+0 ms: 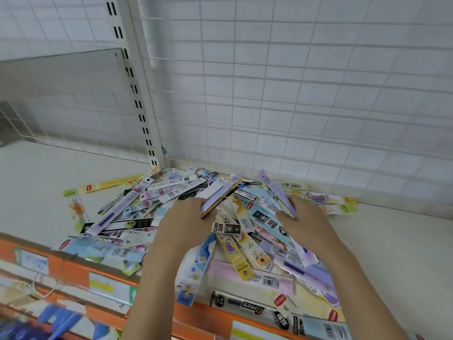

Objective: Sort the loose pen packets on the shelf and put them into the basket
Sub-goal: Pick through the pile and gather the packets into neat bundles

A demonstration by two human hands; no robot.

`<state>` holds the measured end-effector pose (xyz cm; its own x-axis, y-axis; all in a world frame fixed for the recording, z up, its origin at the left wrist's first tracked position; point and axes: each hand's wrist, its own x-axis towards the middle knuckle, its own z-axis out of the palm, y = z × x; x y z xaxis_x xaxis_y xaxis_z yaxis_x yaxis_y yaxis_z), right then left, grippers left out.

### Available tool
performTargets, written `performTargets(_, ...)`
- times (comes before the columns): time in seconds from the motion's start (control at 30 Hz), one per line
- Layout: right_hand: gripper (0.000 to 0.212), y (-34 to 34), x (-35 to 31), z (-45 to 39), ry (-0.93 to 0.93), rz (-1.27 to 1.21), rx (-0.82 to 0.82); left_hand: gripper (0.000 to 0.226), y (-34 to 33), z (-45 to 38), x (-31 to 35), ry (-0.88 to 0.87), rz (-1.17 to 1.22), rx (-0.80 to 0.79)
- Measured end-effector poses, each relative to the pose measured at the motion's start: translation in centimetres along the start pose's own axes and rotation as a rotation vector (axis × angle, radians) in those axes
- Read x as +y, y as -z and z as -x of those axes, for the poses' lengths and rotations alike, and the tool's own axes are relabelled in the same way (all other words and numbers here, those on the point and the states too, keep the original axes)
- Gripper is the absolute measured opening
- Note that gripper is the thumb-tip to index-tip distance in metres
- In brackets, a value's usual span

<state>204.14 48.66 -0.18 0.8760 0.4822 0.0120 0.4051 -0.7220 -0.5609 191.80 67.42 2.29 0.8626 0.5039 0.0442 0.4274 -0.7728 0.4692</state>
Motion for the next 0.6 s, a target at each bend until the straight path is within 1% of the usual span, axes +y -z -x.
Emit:
performTargets(0.1, 0.020, -0.1, -0.4, 0.2, -0.001, 0.008, 0.014, 0.043, 0.7, 0.0, -0.2, -0.021, 0.023, 0.008)
performTargets(0.17, 0.020, -0.2, -0.8, 0.2, -0.006, 0.011, 0.021, 0.041, 1.4, 0.1, -0.2, -0.037, 0.091, 0.046)
performTargets(0.3, 0.023, -0.4, -1.6, 0.5, 0.001, -0.005, 0.030, 0.024, 2.9, 0.3, 0.0, -0.027, 0.441, 0.121)
performTargets(0.37, 0.025, -0.5, -2.0, 0.6, 0.003, -0.017, 0.022, 0.017, 3.3, 0.2, 0.0, -0.026, 0.541, 0.152)
performTargets(0.4, 0.024, -0.6, -2.1, 0.6, 0.000, -0.020, 0.017, 0.019, 3.5, 0.2, -0.1, -0.035, 0.557, 0.160)
performTargets(0.47, 0.020, -0.6, -2.3, 0.6, -0.003, -0.005, 0.011, 0.030, 3.6, 0.1, -0.3, -0.054, 0.584, 0.142)
performTargets(0.53, 0.019, -0.6, -2.6, 0.7, 0.005, 0.013, 0.011, 0.033, 3.6, 0.1, -0.4, -0.065, 0.614, 0.116)
performTargets(0.6, 0.024, -0.7, -2.9, 0.7, 0.016, 0.014, 0.011, 0.037, 3.6, 0.1, -0.5, -0.078, 0.640, 0.073)
